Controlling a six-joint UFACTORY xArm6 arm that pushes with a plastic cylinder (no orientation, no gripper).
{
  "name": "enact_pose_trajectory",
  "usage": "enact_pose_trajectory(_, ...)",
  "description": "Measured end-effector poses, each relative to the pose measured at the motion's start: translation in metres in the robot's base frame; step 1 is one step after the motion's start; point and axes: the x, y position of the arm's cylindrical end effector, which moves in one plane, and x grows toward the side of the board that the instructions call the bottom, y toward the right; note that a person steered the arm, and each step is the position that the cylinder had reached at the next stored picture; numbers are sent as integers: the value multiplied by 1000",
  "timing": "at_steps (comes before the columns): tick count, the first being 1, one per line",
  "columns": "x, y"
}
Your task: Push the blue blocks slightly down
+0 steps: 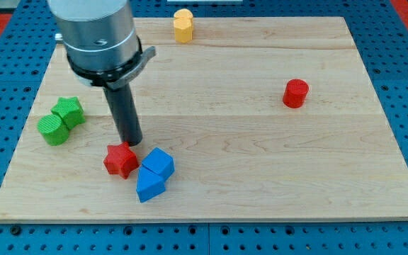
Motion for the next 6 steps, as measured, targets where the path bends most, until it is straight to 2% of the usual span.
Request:
enact_pose_trajectory(1, -10, -28)
enact_pose_trajectory(2, -22, -18)
enact_pose_trajectory(4, -13, 48)
enact_pose_trajectory(6, 26, 42)
